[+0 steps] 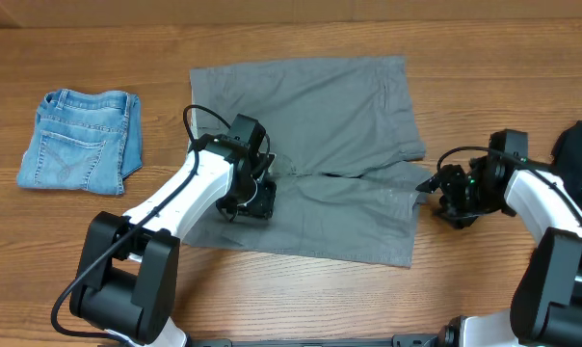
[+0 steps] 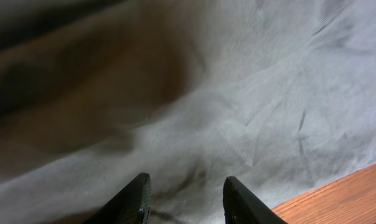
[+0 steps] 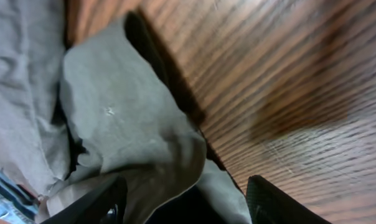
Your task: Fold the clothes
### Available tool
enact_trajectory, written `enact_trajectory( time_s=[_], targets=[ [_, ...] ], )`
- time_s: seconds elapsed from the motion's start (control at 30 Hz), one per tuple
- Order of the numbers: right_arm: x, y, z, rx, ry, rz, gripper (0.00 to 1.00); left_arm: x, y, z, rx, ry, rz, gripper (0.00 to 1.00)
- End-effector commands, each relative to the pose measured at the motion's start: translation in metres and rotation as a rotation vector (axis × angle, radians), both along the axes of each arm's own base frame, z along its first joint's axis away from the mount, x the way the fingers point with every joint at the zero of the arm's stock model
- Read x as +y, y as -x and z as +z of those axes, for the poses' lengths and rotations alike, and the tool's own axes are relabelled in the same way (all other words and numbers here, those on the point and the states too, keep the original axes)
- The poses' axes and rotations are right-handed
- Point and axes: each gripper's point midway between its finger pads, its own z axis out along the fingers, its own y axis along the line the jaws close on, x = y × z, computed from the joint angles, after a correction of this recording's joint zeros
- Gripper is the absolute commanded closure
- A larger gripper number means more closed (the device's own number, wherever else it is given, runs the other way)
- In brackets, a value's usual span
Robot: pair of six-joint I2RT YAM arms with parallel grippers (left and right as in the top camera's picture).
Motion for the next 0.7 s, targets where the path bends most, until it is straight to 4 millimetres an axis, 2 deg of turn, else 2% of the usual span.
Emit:
enact_trajectory(
  time_s=[0.0,0.03,0.1,0.23,0.3,0.4,0.43,0.53,0.67],
  targets=[
    [0.006,-0.003,0.001,-0.013,-0.039,-0.020,0.35,0.001,0.005,-0.006,0.022,-0.014,0.012,0.58],
    [0.005,-0.008,0.002,-0.035,-0.034,-0.020,0.35,0.001,0.004,-0.006,0.021,-0.014,0.013,0.58],
    [0.003,-0.019,0.003,-0.083,-0.023,-0.018,0.47,0.001,0.004,-0.006,0.021,-0.013,0.015,0.58],
    [-0.001,-0.037,0.007,-0.150,-0.013,-0.050,0.61,0.001,0.004,-0.006,0.022,-0.014,0.015,0.58],
    [-0.004,-0.046,0.010,-0.189,-0.004,-0.054,0.71,0.001,0.004,-0.006,0.022,-0.014,0.015,0.58],
    [-0.011,-0.056,0.011,-0.232,0.037,-0.060,0.77,0.001,0.004,-0.006,0.021,-0.014,0.015,0.57],
    [-0.015,-0.057,0.010,-0.233,0.056,-0.065,0.76,0.001,0.004,-0.006,0.021,-0.014,0.015,0.57],
    [-0.027,-0.052,0.002,-0.196,0.130,-0.084,0.61,0.001,0.004,-0.006,0.022,-0.014,0.015,0.57],
    [-0.031,-0.043,-0.015,-0.133,0.156,-0.078,0.59,0.001,0.004,-0.006,0.021,-0.014,0.014,0.57]
  ],
)
